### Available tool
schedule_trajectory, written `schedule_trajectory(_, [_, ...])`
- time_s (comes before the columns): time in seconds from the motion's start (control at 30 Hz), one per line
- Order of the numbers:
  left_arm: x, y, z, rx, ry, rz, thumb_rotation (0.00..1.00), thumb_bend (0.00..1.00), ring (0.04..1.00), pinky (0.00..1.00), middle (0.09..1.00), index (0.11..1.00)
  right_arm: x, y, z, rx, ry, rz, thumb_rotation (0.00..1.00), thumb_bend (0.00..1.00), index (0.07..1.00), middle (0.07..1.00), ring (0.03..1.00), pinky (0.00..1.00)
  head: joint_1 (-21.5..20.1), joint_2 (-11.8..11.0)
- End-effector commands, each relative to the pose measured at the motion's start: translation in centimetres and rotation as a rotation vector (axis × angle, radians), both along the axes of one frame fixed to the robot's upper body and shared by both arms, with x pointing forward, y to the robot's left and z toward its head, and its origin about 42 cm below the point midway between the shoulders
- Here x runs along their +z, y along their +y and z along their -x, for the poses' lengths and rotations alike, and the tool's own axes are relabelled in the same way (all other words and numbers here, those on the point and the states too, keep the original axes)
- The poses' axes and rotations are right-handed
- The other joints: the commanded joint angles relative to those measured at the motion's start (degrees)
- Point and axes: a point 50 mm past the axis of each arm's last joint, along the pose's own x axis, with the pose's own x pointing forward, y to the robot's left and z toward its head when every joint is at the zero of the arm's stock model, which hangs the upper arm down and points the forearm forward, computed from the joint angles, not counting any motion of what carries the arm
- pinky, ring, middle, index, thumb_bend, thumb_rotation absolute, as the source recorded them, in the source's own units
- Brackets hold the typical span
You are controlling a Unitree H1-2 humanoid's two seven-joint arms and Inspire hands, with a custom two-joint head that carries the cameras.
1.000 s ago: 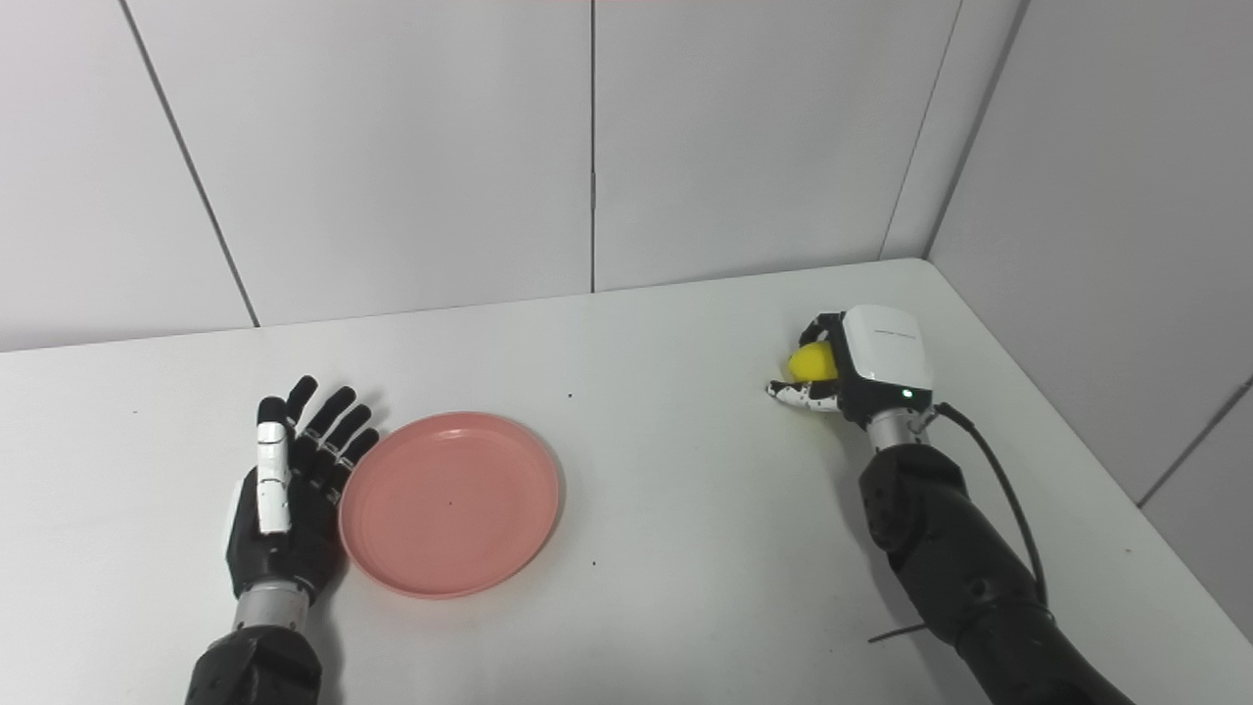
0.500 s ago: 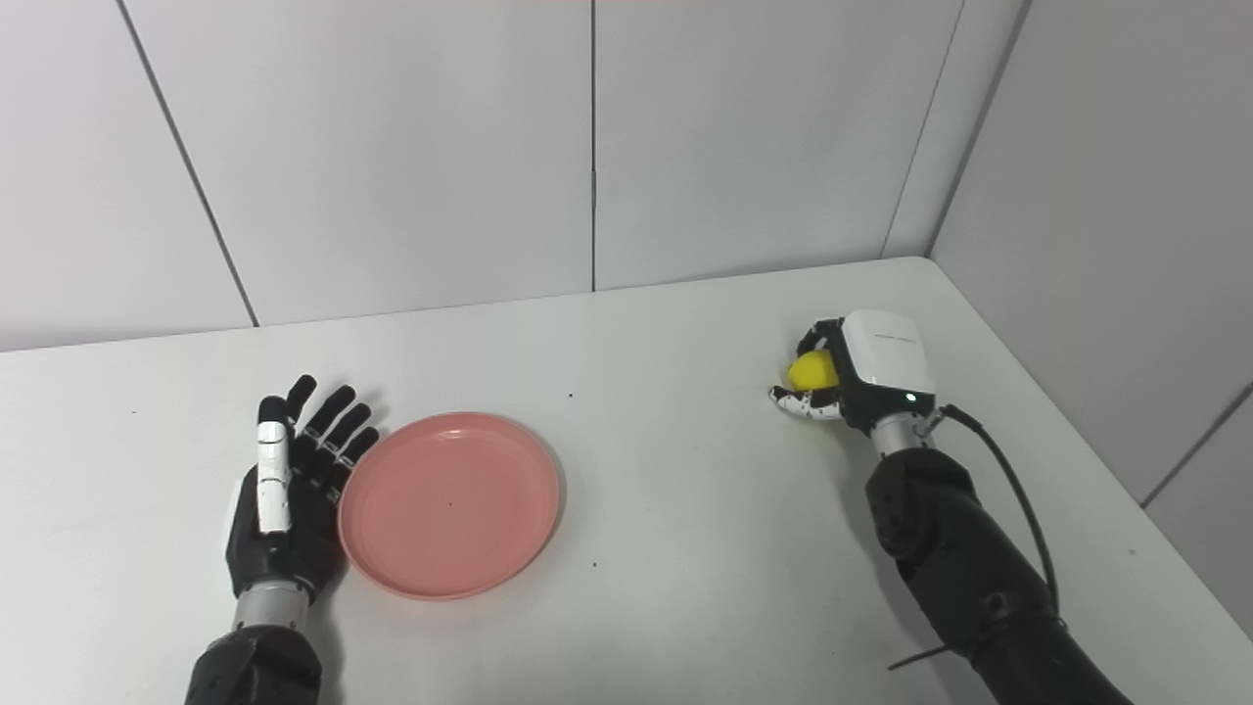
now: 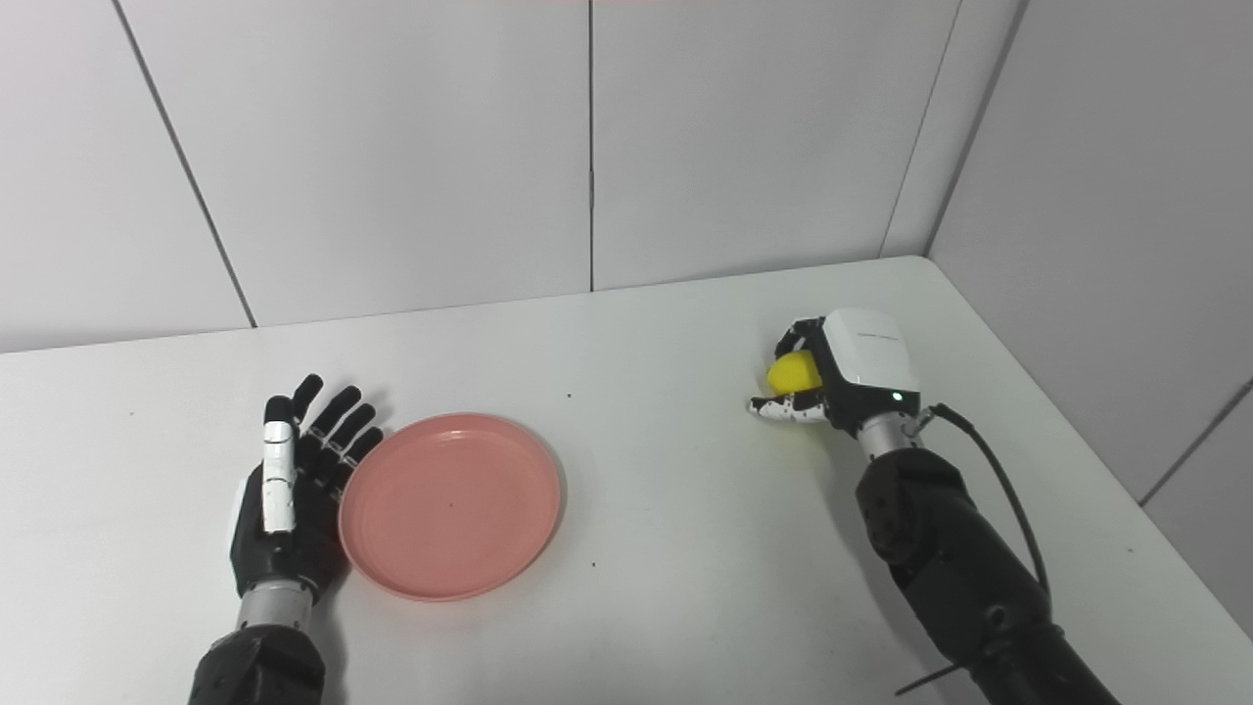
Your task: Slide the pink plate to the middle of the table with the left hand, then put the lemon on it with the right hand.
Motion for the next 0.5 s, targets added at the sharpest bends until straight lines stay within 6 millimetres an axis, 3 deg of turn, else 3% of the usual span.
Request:
schedule_trajectory(0.0, [-0.1,-1.4,0.5,-0.002,0.017,0.025,0.71,0.76,0.79,0.79,0.784,0.867,3.4,-0.1,-0.9,0.03,-0.114,0.002,0.17,0.5,0.47,0.24,0.172,0.12,0.14,0.04])
schedule_trajectory(0.47, [-0.1,-2.2,0.8,-0.001,0.017,0.013,0.73,0.76,0.794,0.79,0.784,0.869,6.5,2.3,-0.6,0.112,-0.208,-0.038,0.17,0.5,0.469,0.217,0.152,0.1,3.2,-0.4])
